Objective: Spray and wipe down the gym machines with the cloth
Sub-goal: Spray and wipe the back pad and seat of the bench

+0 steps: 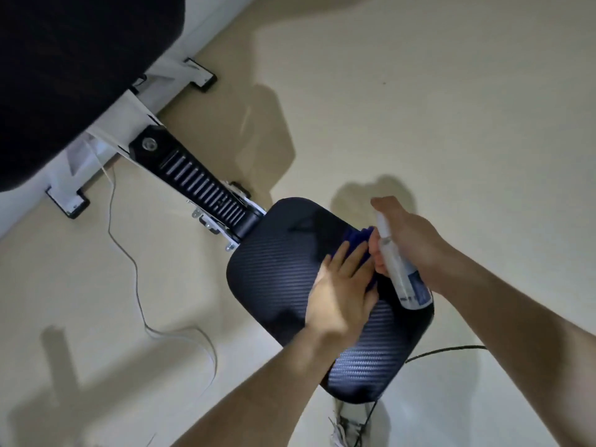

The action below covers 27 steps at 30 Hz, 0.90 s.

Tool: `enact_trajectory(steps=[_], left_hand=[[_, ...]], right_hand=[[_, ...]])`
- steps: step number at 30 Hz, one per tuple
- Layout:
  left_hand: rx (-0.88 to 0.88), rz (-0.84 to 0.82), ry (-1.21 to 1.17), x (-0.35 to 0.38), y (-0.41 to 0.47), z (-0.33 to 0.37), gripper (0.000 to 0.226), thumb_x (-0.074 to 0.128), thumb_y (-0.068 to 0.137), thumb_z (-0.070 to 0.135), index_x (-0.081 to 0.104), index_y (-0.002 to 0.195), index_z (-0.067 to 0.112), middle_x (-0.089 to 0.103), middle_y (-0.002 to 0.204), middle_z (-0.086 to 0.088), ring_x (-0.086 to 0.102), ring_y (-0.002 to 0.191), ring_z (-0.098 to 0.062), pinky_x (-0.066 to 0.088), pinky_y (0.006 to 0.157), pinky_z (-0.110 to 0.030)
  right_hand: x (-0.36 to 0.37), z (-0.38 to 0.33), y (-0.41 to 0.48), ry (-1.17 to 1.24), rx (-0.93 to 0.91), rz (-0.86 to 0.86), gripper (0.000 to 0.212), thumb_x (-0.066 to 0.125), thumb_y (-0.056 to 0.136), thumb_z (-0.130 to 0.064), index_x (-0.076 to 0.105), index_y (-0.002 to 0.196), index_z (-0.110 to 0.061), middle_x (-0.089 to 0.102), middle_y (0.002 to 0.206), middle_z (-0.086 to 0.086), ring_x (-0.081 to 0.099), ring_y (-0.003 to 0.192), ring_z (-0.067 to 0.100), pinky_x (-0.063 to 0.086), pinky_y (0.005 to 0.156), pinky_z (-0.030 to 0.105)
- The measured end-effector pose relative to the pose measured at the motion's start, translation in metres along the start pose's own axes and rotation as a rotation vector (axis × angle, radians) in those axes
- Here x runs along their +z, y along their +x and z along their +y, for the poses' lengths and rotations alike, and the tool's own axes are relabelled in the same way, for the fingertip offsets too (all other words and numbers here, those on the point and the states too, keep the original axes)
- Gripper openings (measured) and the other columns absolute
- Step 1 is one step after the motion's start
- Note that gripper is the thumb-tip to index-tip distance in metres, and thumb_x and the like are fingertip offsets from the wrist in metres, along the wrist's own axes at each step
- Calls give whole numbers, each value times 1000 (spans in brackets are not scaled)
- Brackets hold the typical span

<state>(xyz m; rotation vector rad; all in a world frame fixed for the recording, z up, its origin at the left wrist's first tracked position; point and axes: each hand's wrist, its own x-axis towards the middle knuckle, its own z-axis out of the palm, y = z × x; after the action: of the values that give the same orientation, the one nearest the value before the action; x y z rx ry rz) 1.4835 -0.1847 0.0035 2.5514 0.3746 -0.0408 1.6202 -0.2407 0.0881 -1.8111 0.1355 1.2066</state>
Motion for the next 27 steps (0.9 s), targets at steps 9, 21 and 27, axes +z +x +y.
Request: enact_trajectory(steps=[9,21,27], left_hand=[[323,-107,166,15,-52,35,48,52,83,29,59,130,32,55,139,1,46,133,-28,36,111,-46],[41,-51,15,11,-140,-3,40,44,93,31,48,132,39,40,150,11,27,142,-14,30,112,-36],[-427,158,-211,-7,-116,-62,42,40,99,19,47,141,26,30,154,1,19,147,-17,21,119,-33]], right_hand=[[-44,44,-26,-167,86,109,58,51,87,-49,59,57,-1,58,52,14,55,48,27,45,56,29],[-16,129,-87,-419,-13,-11,59,45,94,-50,53,50,-12,54,44,3,55,50,20,51,68,35],[44,116,-93,-632,-94,-42,47,48,86,-52,55,57,-17,59,62,6,59,64,23,53,71,33]])
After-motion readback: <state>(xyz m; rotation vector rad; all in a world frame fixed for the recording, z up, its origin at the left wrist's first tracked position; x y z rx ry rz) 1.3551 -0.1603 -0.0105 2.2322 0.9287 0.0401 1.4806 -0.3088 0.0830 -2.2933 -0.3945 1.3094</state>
